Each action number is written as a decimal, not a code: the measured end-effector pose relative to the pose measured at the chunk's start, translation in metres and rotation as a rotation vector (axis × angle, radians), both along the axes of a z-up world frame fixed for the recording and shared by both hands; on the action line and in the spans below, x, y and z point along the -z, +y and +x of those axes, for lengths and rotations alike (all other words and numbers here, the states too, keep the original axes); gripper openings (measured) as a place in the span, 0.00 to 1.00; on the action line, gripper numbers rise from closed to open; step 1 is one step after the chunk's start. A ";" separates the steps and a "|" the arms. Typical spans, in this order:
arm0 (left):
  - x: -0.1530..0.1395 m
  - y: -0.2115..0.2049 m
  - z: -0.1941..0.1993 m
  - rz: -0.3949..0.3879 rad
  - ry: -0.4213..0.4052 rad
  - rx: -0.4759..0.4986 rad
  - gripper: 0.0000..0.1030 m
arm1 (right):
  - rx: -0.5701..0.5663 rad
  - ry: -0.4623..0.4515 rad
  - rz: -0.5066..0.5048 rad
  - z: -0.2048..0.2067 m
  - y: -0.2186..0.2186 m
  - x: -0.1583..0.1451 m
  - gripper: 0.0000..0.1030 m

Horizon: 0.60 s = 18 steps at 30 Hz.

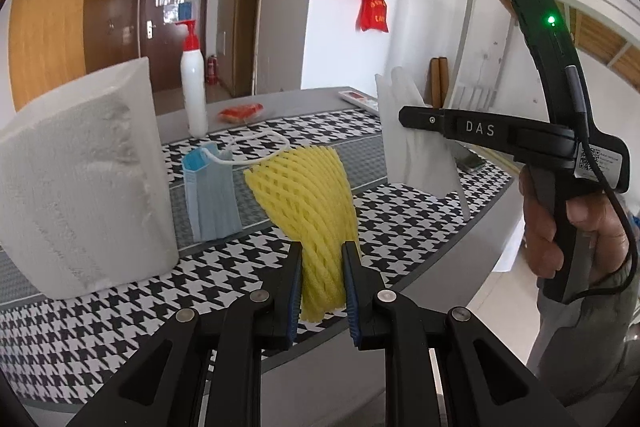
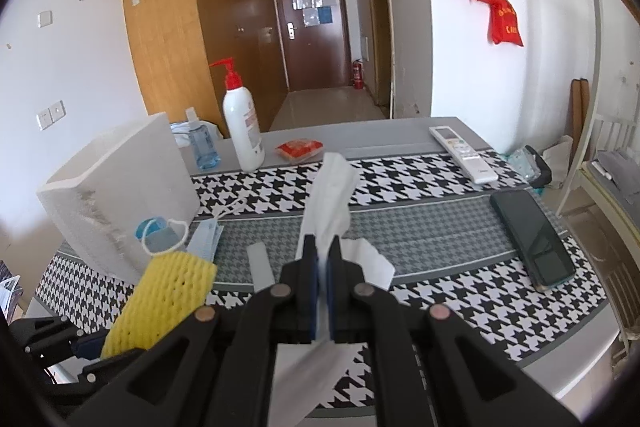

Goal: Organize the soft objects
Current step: 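Carry the yellow net and white tissue toward the foam box with both grippers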

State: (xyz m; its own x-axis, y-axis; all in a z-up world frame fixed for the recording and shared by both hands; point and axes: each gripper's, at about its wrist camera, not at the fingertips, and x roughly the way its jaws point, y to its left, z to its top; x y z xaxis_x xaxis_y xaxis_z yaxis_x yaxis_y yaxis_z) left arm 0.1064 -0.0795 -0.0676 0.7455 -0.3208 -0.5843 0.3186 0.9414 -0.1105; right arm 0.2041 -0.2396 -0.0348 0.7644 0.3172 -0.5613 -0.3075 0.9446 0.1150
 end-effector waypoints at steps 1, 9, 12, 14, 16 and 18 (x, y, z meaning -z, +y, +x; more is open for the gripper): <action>-0.001 0.000 -0.002 -0.006 -0.001 0.003 0.19 | -0.005 -0.004 0.002 -0.002 0.000 -0.001 0.06; -0.005 -0.005 -0.026 0.021 -0.028 0.018 0.19 | -0.024 -0.029 0.010 -0.015 0.002 -0.008 0.06; -0.011 -0.004 -0.038 0.023 -0.053 0.025 0.19 | -0.028 -0.036 0.012 -0.021 0.002 -0.010 0.06; -0.015 -0.004 -0.046 0.030 -0.077 0.029 0.19 | -0.029 -0.044 0.014 -0.025 0.002 -0.013 0.06; -0.019 -0.003 -0.049 0.035 -0.098 0.020 0.19 | -0.032 -0.053 0.016 -0.029 0.002 -0.015 0.06; -0.022 -0.001 -0.051 0.043 -0.117 0.005 0.19 | -0.035 -0.061 0.017 -0.033 0.003 -0.018 0.06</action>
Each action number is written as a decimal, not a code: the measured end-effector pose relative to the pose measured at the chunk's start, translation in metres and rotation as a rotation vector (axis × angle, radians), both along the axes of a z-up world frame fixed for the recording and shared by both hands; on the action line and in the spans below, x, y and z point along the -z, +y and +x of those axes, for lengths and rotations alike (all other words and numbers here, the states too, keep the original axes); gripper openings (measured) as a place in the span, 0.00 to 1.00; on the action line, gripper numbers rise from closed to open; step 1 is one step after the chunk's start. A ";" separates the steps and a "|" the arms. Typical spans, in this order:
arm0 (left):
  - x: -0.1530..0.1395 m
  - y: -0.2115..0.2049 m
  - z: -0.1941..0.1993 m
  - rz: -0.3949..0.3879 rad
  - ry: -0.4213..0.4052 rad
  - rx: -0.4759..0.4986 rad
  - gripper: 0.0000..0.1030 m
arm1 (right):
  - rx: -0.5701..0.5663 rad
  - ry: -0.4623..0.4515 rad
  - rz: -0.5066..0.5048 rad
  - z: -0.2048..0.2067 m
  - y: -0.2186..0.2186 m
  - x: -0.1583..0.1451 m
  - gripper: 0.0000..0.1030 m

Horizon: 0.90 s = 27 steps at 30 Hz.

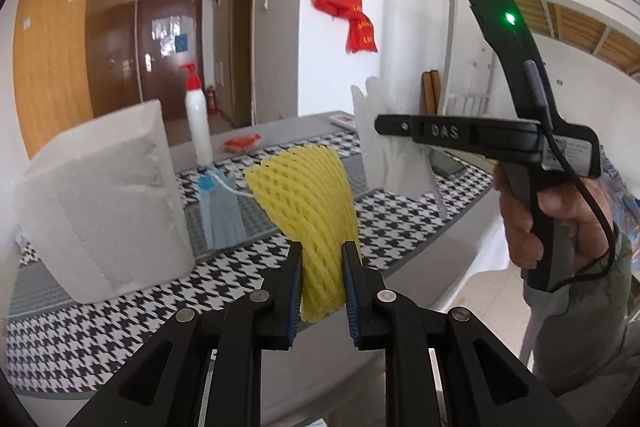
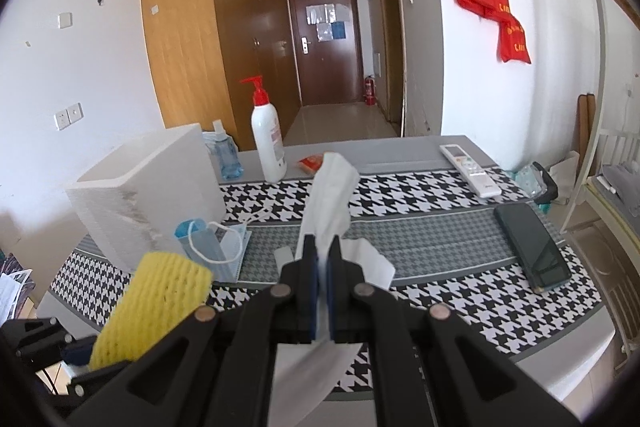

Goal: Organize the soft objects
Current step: 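Carry the yellow net and white tissue toward the foam box with both grippers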

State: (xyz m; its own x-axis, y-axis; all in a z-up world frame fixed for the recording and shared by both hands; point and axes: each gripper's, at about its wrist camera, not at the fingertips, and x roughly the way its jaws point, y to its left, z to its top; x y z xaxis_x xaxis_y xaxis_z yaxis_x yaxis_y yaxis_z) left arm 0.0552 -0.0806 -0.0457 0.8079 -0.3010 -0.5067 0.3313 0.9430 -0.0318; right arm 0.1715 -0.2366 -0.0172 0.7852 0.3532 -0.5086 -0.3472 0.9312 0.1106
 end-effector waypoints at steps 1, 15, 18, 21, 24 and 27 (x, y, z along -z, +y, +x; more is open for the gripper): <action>-0.001 0.001 -0.001 0.000 -0.004 -0.005 0.19 | -0.002 -0.005 0.001 -0.002 0.000 -0.001 0.06; -0.015 0.013 -0.001 0.005 -0.072 -0.064 0.19 | -0.023 -0.045 0.000 -0.021 0.006 -0.013 0.06; -0.018 0.016 -0.001 0.003 -0.086 -0.078 0.19 | -0.027 -0.052 -0.003 -0.022 0.009 -0.015 0.06; -0.023 0.021 -0.001 0.001 -0.103 -0.097 0.19 | -0.032 -0.061 -0.001 -0.025 0.010 -0.018 0.06; -0.030 0.024 0.000 0.002 -0.122 -0.113 0.19 | -0.037 -0.074 0.000 -0.027 0.011 -0.022 0.06; -0.037 0.026 0.002 0.003 -0.143 -0.125 0.19 | -0.043 -0.087 0.003 -0.030 0.013 -0.026 0.06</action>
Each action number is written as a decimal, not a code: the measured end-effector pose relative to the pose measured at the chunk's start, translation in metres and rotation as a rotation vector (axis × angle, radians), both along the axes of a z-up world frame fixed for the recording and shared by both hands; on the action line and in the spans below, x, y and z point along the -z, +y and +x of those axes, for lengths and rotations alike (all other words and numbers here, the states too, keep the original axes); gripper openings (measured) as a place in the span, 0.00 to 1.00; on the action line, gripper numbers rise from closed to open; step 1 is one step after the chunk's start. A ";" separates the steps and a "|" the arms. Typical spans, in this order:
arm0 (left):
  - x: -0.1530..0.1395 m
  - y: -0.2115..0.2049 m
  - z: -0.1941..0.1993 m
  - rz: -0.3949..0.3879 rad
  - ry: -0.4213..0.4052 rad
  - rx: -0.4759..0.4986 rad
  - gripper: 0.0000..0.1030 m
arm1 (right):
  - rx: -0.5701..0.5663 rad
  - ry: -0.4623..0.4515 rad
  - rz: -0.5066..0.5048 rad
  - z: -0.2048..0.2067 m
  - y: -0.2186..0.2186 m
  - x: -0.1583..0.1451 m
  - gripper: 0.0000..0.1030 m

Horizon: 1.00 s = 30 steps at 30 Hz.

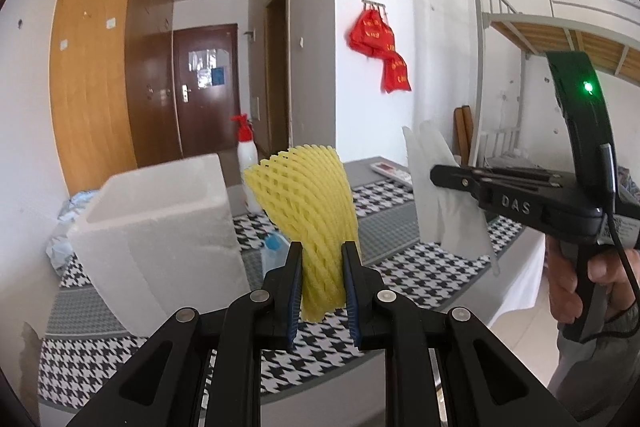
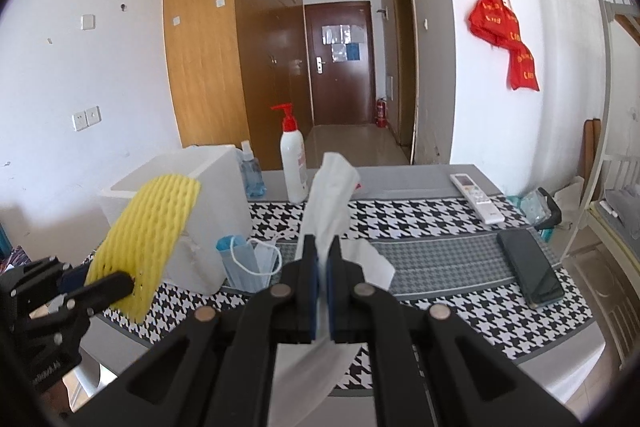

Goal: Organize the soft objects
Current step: 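Carry the yellow net and white tissue toward the foam box with both grippers, then lower the yellow net into the foam box and open the left gripper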

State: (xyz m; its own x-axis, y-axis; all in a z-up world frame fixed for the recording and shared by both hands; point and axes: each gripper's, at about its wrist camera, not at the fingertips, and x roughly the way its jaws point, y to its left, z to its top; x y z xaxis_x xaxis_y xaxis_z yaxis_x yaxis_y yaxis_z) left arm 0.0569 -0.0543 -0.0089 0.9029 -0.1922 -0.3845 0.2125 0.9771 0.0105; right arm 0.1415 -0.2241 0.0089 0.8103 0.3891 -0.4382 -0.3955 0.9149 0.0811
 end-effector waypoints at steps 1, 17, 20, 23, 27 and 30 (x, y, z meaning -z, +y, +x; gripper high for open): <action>-0.003 0.001 0.001 0.002 -0.008 -0.008 0.19 | -0.002 -0.004 0.001 -0.001 0.000 -0.002 0.06; -0.023 0.015 0.010 0.004 -0.079 -0.049 0.19 | -0.038 -0.049 0.002 0.000 0.017 -0.016 0.06; -0.028 0.020 0.012 -0.001 -0.095 -0.061 0.19 | -0.046 -0.059 0.003 0.001 0.020 -0.019 0.06; -0.032 0.026 0.014 -0.011 -0.106 -0.078 0.19 | -0.055 -0.069 0.004 0.002 0.024 -0.023 0.06; -0.037 0.033 0.017 -0.013 -0.115 -0.103 0.19 | -0.070 -0.076 0.007 0.006 0.032 -0.026 0.06; -0.041 0.039 0.021 -0.013 -0.120 -0.120 0.19 | -0.079 -0.080 0.010 0.010 0.036 -0.028 0.06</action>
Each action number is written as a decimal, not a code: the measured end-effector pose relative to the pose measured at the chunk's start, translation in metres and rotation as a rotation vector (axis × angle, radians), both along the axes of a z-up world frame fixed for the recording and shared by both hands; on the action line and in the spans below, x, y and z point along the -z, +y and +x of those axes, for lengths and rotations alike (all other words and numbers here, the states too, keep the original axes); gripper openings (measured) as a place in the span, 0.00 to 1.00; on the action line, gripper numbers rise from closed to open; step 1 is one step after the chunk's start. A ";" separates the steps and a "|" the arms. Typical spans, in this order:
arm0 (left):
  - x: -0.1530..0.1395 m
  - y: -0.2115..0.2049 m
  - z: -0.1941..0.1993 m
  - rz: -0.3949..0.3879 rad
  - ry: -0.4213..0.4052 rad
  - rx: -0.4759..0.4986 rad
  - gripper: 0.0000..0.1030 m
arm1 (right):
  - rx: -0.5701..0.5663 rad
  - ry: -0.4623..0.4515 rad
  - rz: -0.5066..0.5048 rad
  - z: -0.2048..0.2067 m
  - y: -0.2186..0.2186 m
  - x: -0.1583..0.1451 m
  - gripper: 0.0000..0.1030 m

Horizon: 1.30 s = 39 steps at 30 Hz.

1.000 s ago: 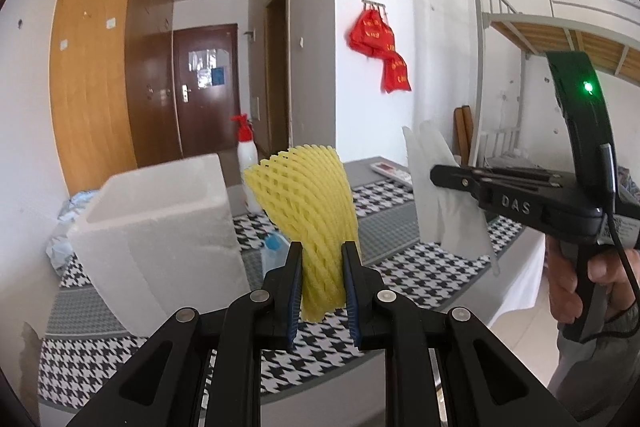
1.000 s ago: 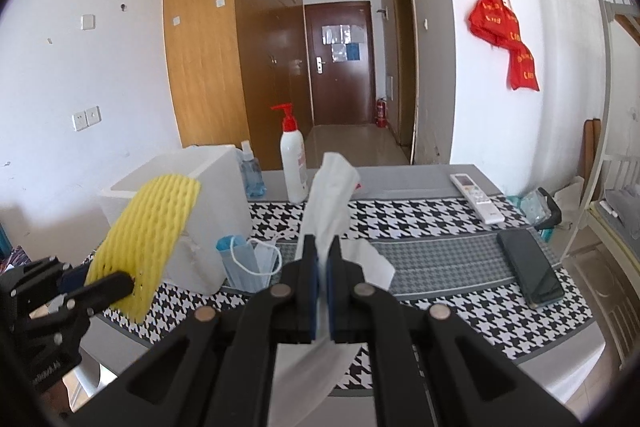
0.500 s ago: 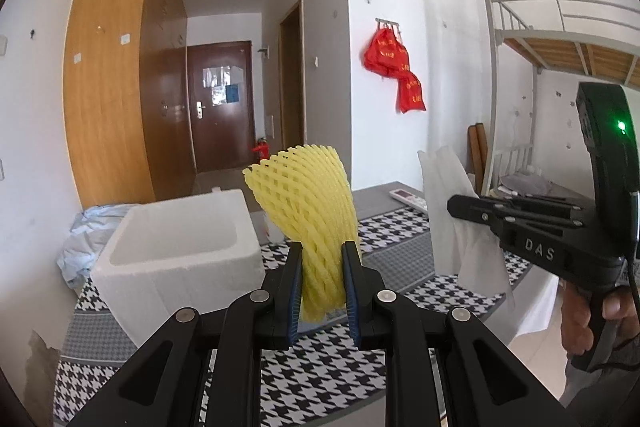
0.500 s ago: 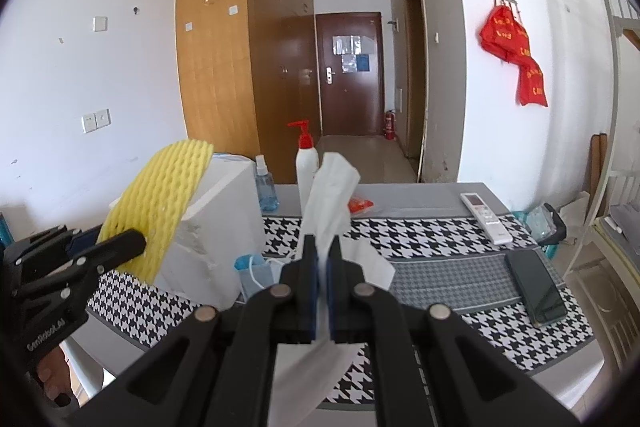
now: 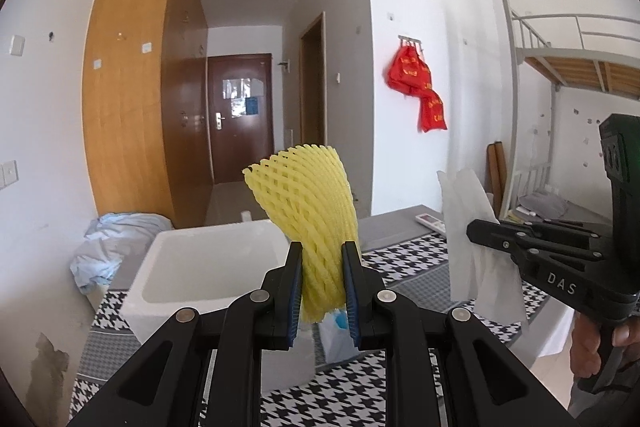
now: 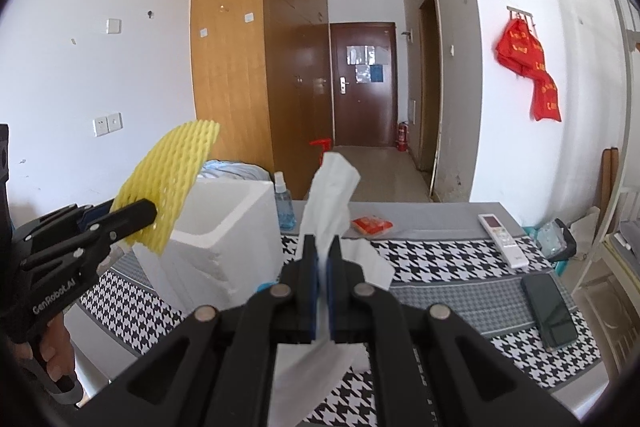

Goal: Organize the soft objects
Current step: 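Lower the yellow net into the foam box and open the left gripper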

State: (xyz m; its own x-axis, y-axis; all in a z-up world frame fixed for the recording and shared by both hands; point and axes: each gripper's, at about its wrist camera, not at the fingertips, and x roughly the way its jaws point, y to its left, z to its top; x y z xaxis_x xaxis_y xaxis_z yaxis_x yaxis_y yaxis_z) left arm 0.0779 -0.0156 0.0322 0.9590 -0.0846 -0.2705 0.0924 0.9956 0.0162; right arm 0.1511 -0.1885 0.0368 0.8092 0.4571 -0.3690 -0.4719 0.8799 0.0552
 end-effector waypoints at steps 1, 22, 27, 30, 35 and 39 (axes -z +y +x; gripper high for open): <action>-0.001 0.002 0.000 0.002 -0.002 -0.006 0.19 | -0.005 -0.001 0.002 0.001 0.002 -0.001 0.06; -0.008 0.052 0.022 -0.024 0.019 -0.175 0.19 | -0.130 0.003 -0.017 0.017 0.051 -0.002 0.06; -0.005 0.061 0.033 -0.028 0.048 -0.192 0.19 | -0.163 0.008 -0.025 0.019 0.065 -0.001 0.06; -0.003 0.065 0.041 -0.034 0.068 -0.200 0.19 | -0.174 0.013 -0.030 0.020 0.071 0.001 0.06; 0.001 0.072 0.058 -0.036 0.106 -0.210 0.20 | -0.174 0.019 -0.039 0.024 0.077 0.002 0.06; 0.008 0.078 0.065 -0.041 0.136 -0.219 0.20 | -0.164 0.021 -0.041 0.027 0.078 0.003 0.06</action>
